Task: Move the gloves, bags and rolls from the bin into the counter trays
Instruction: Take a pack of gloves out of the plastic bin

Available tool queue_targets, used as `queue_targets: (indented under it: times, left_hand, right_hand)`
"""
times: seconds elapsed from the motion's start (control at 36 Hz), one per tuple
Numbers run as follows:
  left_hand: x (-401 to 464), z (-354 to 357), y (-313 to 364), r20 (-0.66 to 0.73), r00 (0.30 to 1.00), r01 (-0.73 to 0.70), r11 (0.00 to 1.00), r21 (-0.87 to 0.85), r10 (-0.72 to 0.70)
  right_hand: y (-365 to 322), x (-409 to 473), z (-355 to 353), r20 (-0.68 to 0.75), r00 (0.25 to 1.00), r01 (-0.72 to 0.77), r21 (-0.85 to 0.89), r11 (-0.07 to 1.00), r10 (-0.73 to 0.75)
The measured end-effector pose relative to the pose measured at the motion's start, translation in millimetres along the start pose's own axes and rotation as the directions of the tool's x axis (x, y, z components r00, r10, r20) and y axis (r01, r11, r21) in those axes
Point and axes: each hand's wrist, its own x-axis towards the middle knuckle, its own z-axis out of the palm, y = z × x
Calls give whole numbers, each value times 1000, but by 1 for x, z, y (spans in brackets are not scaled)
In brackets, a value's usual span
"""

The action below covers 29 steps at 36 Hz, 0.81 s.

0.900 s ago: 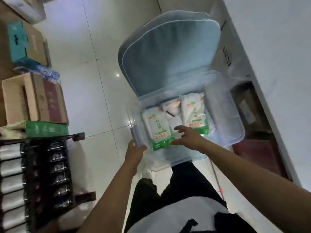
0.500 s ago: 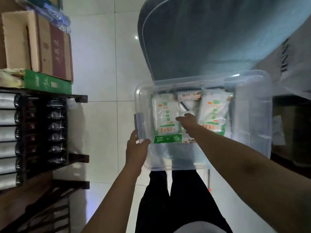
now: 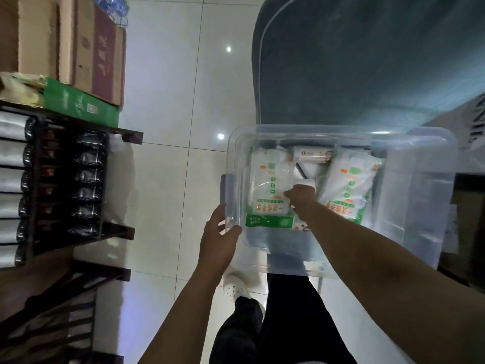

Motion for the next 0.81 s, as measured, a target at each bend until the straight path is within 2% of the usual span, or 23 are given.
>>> queue_targets:
  times: [0.14,0.31,0.5,0.58,0.67,0.75,0.81]
  left_hand:
    - [-5,-14,-4,-12,999,-52,997,65,53]
    - [-19,-39,-5,-25,988,-151,987,63,153]
    - [-39,-66,-5,93,928,-371,919,137,360]
    - [-47,-78,-6,210,856,-510,835,206,472]
    - [-55,-91,-5,362,745,-662,689,295,560]
    - [-60,-99,1,511,602,-796,513,322,614]
    - [-65,-100,9,562,505,-862,402,307,655]
  right_hand:
    - [-7,-24,-13,96,995,-28,23,999,26]
    - [-14,-66,-34,188,982,28,-18,999,-24]
    - [-4,-138,-73,193,980,40,85,996,-56]
    - [9,-180,-88,193,977,60,168,984,-93]
    - [21,-225,-101,224,971,33,233,972,-87]
    - [34,-267,-111,297,949,-7,346,938,-103]
    - [43,-293,-115,329,935,-27,438,899,-133]
